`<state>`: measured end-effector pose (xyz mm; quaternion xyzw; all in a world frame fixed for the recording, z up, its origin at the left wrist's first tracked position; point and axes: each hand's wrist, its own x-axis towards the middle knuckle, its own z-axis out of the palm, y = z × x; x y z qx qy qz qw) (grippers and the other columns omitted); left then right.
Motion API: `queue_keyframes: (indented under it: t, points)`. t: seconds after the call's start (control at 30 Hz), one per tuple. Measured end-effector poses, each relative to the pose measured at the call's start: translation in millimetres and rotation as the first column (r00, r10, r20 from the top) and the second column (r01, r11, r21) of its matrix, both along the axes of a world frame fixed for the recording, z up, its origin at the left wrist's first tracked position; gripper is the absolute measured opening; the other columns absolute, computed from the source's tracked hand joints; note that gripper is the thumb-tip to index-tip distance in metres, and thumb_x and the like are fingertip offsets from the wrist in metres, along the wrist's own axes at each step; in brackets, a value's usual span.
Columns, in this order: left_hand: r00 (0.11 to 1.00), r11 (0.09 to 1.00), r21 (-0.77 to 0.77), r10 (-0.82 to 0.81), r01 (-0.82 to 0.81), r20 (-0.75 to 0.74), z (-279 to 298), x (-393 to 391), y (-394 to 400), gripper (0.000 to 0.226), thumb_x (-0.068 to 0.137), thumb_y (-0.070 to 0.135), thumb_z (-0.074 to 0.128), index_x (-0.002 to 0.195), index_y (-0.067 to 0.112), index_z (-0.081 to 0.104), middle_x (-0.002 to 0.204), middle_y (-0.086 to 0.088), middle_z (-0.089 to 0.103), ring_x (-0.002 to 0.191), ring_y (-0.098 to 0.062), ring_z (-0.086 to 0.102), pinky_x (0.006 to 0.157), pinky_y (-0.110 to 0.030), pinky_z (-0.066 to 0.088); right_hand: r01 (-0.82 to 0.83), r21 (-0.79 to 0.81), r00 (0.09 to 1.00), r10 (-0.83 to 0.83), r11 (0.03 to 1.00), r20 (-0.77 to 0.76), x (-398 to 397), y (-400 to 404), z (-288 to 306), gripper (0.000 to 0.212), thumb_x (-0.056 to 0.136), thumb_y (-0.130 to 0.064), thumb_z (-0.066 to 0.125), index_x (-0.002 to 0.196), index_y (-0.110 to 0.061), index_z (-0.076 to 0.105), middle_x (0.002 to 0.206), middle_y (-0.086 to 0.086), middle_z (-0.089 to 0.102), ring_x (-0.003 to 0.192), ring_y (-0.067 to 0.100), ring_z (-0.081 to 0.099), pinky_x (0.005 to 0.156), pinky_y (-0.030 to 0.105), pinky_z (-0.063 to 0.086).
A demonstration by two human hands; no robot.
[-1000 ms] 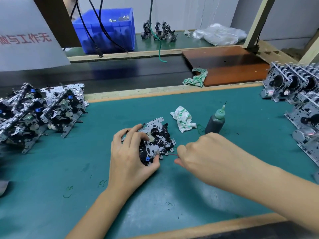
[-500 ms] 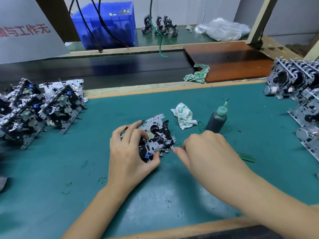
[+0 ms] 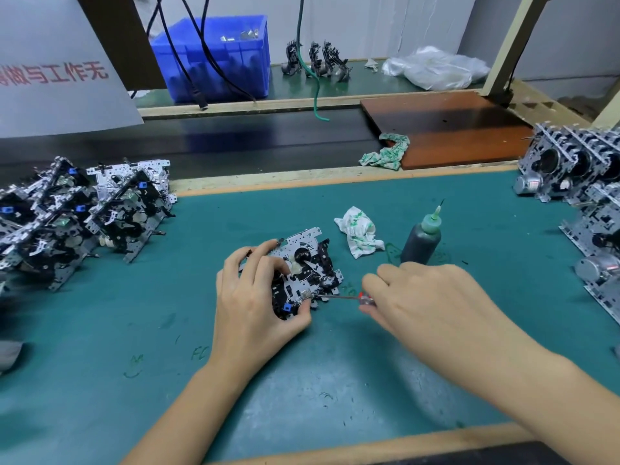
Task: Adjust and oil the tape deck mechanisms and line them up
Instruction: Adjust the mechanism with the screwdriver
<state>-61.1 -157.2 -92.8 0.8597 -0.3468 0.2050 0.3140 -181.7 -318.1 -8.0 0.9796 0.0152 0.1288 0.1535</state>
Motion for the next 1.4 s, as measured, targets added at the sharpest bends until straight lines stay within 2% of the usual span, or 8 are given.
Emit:
queue_keyframes:
  t: [0.2, 0.33, 0.5, 0.73, 0.87, 0.97, 1.07, 1.4]
  points:
    - [1.0, 1.0, 0.005, 0.005, -0.005, 0.005, -1.1, 0.7, 0.1, 0.04, 0.064, 0.042, 0.061, 0.088, 0.01, 0.057, 0.118, -0.003, 0.061, 0.108, -0.026, 0.044, 0.089, -0.039, 0.039, -0.027, -0.029, 0.999, 0.027, 0.999, -0.02, -2.4, 9.5, -4.6, 0.04, 0.046, -0.024, 0.09, 0.053, -0.022, 0.05, 0.048, -0.004, 0.044, 0.038, 0.015, 0.044, 0.042, 0.022, 0.013]
    - [1.0, 1.0, 0.007, 0.012, -0.012, -0.002, -1.1, 0.5, 0.0, 0.039, 0.063, 0.038, 0.065, 0.088, 0.009, 0.057, 0.118, -0.003, 0.061, 0.108, -0.027, 0.044, 0.089, -0.04, 0.039, -0.054, 0.192, 0.998, 0.048, 0.98, 0.04, -2.1, 7.9, 0.3, 0.023, 0.069, -0.022, 0.073, 0.082, -0.015, 0.056, 0.056, -0.003, 0.049, 0.04, 0.02, 0.046, 0.036, 0.025, 0.023]
    - [1.0, 1.0, 0.008, 0.013, -0.013, 0.0, -1.2, 0.2, 0.4, 0.042, 0.058, 0.031, 0.073, 0.089, 0.009, 0.057, 0.118, -0.004, 0.061, 0.107, -0.029, 0.046, 0.089, -0.041, 0.04, -0.117, 0.418, 0.99, 0.142, 0.901, -0.028, -2.9, 0.0, 7.8, 0.013, 0.09, -0.029, 0.045, 0.087, -0.017, 0.048, 0.069, -0.005, 0.057, 0.054, 0.02, 0.053, 0.043, 0.035, 0.044]
    - [1.0, 1.0, 0.001, 0.0, 0.0, 0.002, -0.9, 0.5, 1.2, 0.043, 0.063, 0.04, 0.064, 0.091, 0.007, 0.058, 0.117, -0.005, 0.061, 0.106, -0.031, 0.047, 0.089, -0.045, 0.044, -0.144, 0.303, 0.99, 0.135, 0.942, 0.049, -5.5, -1.3, 3.8, 0.016, 0.09, -0.026, 0.045, 0.079, -0.016, 0.052, 0.063, -0.006, 0.051, 0.051, 0.018, 0.051, 0.035, 0.031, 0.041]
    - [1.0, 1.0, 0.009, -0.002, 0.002, 0.001, -1.0, 1.0, 0.9, 0.043, 0.064, 0.04, 0.063, 0.091, 0.008, 0.059, 0.117, -0.004, 0.061, 0.106, -0.03, 0.046, 0.089, -0.045, 0.044, -0.136, 0.125, 0.99, 0.129, 0.983, 0.061, -11.9, -0.4, -0.3, 0.025, 0.086, -0.026, 0.037, 0.075, -0.016, 0.057, 0.054, -0.006, 0.045, 0.04, 0.018, 0.046, 0.033, 0.025, 0.022]
    - [1.0, 1.0, 0.01, -0.003, 0.003, 0.004, -1.6, 1.9, 0.9, 0.043, 0.064, 0.04, 0.064, 0.091, 0.008, 0.059, 0.117, -0.004, 0.061, 0.106, -0.028, 0.045, 0.089, -0.044, 0.044, -0.057, 0.015, 0.994, 0.055, 0.998, 0.093, -11.4, -2.6, -4.2, 0.024, 0.084, -0.028, 0.057, 0.064, -0.017, 0.051, 0.045, -0.004, 0.043, 0.032, 0.017, 0.042, 0.041, 0.022, 0.01]
    - [1.0, 1.0, 0.0, -0.006, 0.006, 0.015, -2.5, 1.6, 0.9, 0.041, 0.063, 0.038, 0.067, 0.09, 0.008, 0.059, 0.117, -0.004, 0.061, 0.106, -0.028, 0.045, 0.091, -0.039, 0.042, -0.032, -0.049, 0.999, 0.034, 0.998, 0.037, -6.0, -4.3, -5.4, 0.05, 0.066, -0.03, 0.082, 0.061, -0.021, 0.033, 0.04, -0.003, 0.041, 0.027, 0.014, 0.04, 0.043, 0.02, 0.009]
    - [1.0, 1.0, -0.019, -0.02, 0.02, 0.023, -1.3, 2.4, 1.8, 0.043, 0.059, 0.03, 0.077, 0.09, 0.007, 0.058, 0.114, -0.004, 0.062, 0.103, -0.028, 0.046, 0.092, -0.028, 0.038, -0.187, -0.073, 0.982, 0.185, 0.98, -0.03, 10.1, 16.4, 4.8, 0.069, 0.033, -0.019, 0.092, 0.054, -0.019, 0.026, 0.037, 0.0, 0.015, 0.025, 0.019, 0.018, 0.056, 0.018, -0.006]
